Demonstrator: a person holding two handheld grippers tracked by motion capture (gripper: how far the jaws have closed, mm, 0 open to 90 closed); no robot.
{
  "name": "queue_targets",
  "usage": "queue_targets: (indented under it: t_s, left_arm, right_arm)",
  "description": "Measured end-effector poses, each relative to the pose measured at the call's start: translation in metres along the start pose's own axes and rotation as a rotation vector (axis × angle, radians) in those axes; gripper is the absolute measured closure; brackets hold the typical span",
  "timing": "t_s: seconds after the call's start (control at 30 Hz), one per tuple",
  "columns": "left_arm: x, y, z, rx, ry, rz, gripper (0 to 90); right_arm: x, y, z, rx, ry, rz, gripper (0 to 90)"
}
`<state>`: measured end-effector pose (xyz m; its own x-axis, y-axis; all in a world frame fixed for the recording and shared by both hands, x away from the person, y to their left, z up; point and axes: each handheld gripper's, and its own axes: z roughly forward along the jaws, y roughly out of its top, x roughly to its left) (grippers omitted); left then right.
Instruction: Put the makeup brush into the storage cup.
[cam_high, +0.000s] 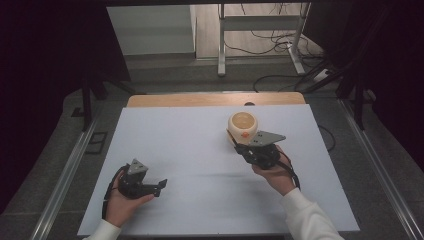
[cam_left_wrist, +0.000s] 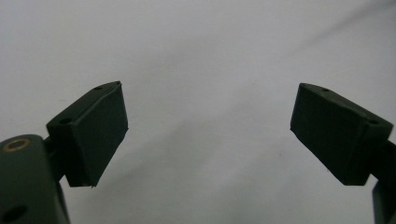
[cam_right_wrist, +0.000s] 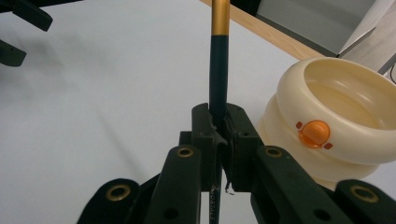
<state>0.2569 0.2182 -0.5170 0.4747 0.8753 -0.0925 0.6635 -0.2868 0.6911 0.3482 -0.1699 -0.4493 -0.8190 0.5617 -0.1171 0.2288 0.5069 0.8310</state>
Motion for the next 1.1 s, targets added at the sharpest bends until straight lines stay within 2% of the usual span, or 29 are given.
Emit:
queue_targets:
  t_s: [0.3,0.63,0.97,1.1]
  left_arm:
    - [0.0,0.0,0.0,0.001,-0.001,-0.002,11.9]
    - [0.0,0.0,-0.001,0.001,-0.001,-0.002,11.9]
    - [0.0,0.0,-0.001,0.0,0.0,-0.002,12.1]
    - [0.0,0.0,-0.001,0.0,0.0,-0.001,12.1]
  right_arm:
    - [-0.004,-0.002,0.0,-0.006,-0.003,0.027,84.0]
    - [-0.009,-0.001,0.0,-0.035,0.024,0.082,84.0]
    - [-0.018,0.0,-0.004,-0.063,0.022,0.134,84.0]
    - [-0.02,0.002,-0.005,-0.068,0.01,0.136,84.0]
